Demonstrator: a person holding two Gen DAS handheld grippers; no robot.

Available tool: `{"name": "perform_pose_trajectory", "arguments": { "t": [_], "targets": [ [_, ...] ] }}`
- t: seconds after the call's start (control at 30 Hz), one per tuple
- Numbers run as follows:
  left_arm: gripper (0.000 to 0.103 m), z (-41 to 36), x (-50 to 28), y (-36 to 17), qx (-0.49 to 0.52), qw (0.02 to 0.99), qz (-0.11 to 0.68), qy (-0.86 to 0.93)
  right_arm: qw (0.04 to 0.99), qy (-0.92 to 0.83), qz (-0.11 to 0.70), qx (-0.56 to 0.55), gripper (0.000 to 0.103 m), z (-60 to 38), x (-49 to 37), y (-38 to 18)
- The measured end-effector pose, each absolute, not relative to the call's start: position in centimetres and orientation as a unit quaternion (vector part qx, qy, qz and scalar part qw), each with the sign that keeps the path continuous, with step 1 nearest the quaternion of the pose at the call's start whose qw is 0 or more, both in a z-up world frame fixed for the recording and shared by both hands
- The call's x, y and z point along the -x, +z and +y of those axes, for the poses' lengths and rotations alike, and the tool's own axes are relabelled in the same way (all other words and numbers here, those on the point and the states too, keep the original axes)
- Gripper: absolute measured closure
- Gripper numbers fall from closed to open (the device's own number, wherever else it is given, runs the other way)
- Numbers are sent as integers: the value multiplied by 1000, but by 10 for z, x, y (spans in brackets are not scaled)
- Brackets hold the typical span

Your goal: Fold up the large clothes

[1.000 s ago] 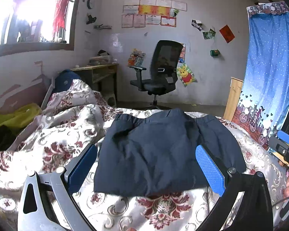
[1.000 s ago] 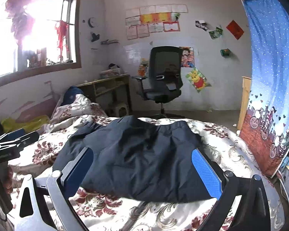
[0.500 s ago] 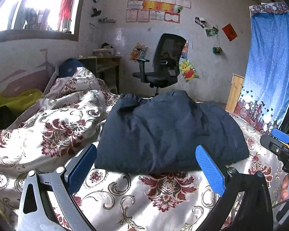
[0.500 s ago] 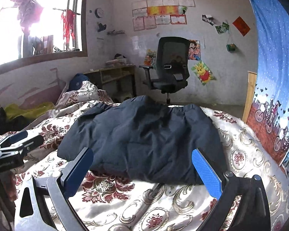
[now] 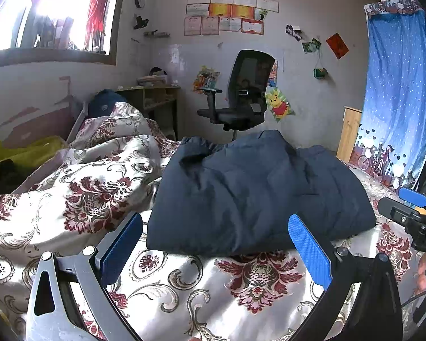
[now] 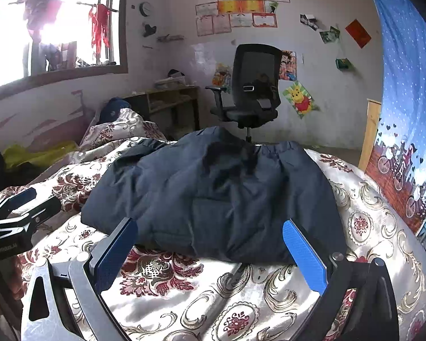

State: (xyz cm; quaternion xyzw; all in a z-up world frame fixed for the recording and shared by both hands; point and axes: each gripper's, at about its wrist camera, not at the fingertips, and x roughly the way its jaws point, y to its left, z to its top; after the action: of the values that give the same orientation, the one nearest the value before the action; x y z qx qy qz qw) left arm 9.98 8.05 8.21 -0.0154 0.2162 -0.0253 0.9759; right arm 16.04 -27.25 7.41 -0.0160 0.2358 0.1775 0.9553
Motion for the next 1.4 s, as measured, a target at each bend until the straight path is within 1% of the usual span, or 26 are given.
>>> {"name": "perform_pose_trajectory", "arguments": {
  "t": [0.3, 1.4],
  "targets": [
    [2, 86, -101, 78, 27, 975, 218, -26, 955, 177, 239, 18, 0, -269, -162, 73],
    [2, 80, -97, 76, 15, 976, 217, -30, 955, 174, 242, 12, 0, -270, -163, 73]
  ]
}}
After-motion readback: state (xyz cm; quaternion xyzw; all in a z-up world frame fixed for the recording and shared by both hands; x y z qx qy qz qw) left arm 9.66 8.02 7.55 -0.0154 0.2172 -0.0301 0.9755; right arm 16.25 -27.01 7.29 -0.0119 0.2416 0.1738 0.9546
